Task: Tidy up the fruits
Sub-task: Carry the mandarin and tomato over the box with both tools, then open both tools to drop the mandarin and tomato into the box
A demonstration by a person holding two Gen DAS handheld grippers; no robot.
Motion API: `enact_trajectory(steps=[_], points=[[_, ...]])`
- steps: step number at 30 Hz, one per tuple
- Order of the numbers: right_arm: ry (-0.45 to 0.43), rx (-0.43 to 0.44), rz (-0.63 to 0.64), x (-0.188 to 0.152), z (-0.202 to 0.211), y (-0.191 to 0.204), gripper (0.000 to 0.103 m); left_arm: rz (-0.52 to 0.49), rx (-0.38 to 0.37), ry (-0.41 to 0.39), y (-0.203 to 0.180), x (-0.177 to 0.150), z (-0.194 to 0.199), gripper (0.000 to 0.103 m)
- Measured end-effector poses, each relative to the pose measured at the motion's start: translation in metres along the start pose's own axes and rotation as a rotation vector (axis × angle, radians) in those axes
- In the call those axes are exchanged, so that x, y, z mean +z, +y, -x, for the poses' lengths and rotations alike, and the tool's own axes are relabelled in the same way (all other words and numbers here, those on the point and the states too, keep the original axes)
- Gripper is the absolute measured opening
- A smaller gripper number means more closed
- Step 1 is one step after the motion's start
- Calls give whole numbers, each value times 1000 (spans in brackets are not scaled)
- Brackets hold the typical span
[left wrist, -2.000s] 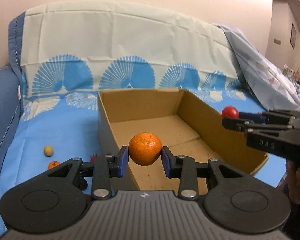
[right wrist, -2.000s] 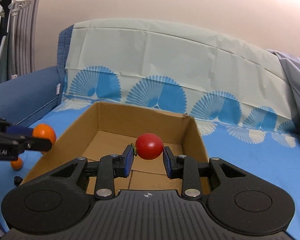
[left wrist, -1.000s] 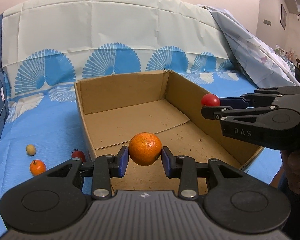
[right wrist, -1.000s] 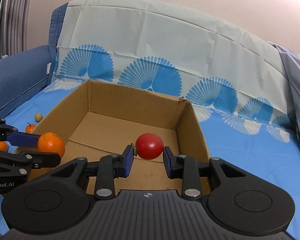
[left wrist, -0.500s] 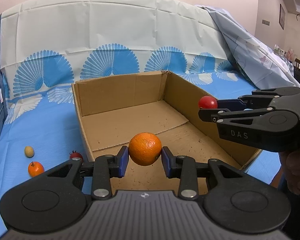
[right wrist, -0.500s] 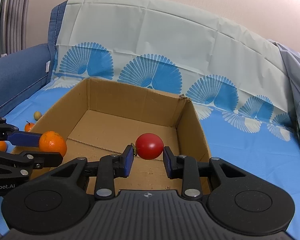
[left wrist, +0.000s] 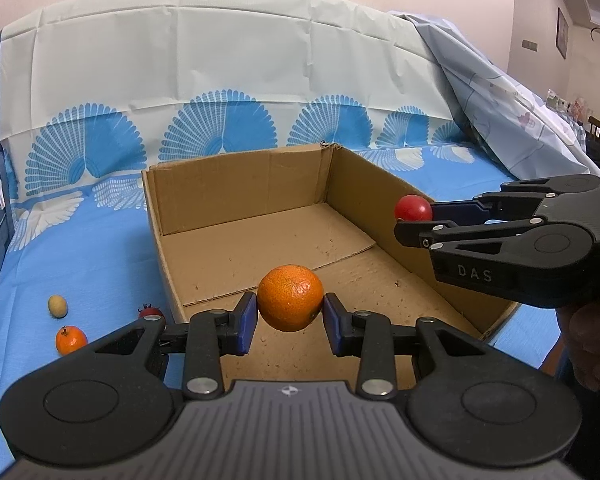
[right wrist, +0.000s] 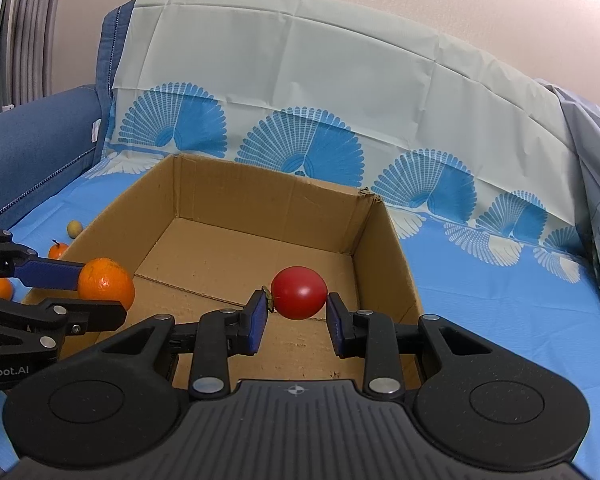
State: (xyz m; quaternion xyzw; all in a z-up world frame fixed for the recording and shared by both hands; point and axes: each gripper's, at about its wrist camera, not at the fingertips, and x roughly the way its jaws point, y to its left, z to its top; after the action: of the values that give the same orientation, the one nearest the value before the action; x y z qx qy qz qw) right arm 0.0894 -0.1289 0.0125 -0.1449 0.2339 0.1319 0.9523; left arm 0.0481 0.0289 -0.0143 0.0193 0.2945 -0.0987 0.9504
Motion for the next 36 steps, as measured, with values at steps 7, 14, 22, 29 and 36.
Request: enact_trajectory(steps=[7, 14, 22, 29, 36], points=[[3, -39, -9, 2, -1, -2, 66, 18, 23, -10, 5, 2, 2, 65], [40, -219, -89, -4, -9, -33, 81, 114, 140, -21, 27, 7, 1, 83], [133, -292, -114, -24, -19, -61, 78, 102, 119, 55, 27, 4, -13, 83], [209, -234, -168, -36, -26, -72, 39, 8, 149, 44, 10, -2, -21, 83], [199, -205, -180, -36, -22, -71, 16, 25, 110, 22, 13, -1, -25, 80]])
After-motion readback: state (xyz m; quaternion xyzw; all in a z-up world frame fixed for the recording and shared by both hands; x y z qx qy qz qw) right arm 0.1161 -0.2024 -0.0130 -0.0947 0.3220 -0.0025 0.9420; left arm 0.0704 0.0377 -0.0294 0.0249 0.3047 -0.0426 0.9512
